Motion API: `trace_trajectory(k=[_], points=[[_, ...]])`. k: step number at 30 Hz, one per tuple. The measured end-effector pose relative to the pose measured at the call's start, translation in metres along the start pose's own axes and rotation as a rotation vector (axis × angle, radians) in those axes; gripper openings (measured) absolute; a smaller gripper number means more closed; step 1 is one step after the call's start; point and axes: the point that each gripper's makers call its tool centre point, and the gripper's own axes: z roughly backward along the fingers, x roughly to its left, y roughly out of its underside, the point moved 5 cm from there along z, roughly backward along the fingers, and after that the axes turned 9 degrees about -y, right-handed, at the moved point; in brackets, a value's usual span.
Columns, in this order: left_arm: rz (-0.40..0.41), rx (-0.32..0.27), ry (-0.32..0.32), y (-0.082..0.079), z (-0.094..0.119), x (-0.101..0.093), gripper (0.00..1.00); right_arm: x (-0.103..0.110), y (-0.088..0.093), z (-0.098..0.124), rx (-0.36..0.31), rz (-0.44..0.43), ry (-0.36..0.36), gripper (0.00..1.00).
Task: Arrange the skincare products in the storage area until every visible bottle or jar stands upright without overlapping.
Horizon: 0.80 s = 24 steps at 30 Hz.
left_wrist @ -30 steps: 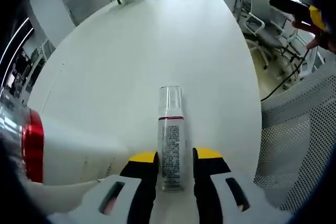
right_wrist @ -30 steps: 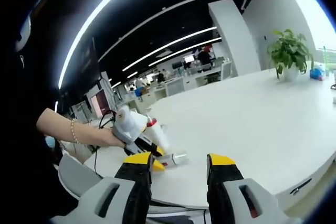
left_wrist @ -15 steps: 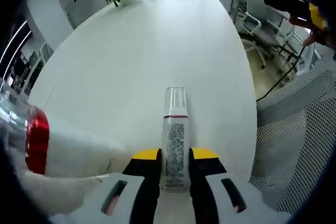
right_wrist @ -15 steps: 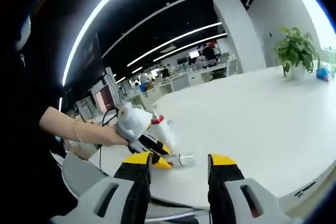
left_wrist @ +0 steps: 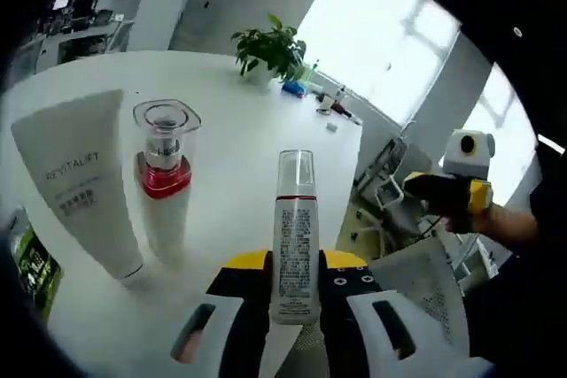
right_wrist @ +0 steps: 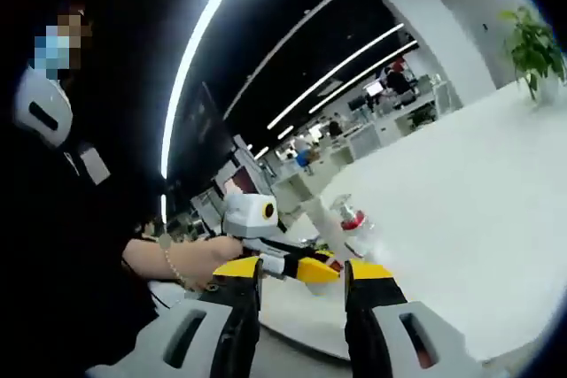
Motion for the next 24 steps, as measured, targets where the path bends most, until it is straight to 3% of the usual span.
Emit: trace_trajectory(k=[3, 5, 8, 10, 13, 17, 20, 22, 24], points=[[-0.010, -0.024, 0.014, -0.001, 0.016, -0.002, 0.22, 0.004, -0.004, -0.018, 0.023, 0.022, -0.021, 0.37], [0.012, -0.087, 0.071, -0.007, 0.030, -0.009, 0.22, 0.010, -0.005, -0.033, 0.055, 0.023, -0.042, 0.37], [0.109, -0.217, 0.181, -0.018, 0.055, -0.024, 0.22, 0.025, -0.008, -0.057, 0.094, 0.018, -0.110, 0.44], [0.143, -0.255, 0.239, -0.019, 0.067, -0.028, 0.22, 0.031, -0.011, -0.072, 0.091, 0.022, -0.135, 0.45], [0.109, -0.286, 0.261, -0.015, 0.085, -0.031, 0.22, 0.041, -0.016, -0.088, 0.083, -0.007, -0.204, 0.42], [0.094, -0.320, 0.283, -0.014, 0.103, -0.040, 0.22, 0.042, -0.013, -0.108, 0.148, -0.016, -0.234, 0.38], [0.105, -0.362, 0.292, -0.016, 0.112, -0.044, 0.22, 0.050, -0.006, -0.116, 0.224, -0.019, -0.302, 0.32], [0.109, -0.389, 0.295, -0.018, 0.118, -0.046, 0.22, 0.054, -0.004, -0.120, 0.224, -0.014, -0.324, 0.26], [0.095, -0.406, 0.303, -0.018, 0.125, -0.049, 0.22, 0.061, -0.002, -0.125, 0.229, -0.042, -0.365, 0.26]])
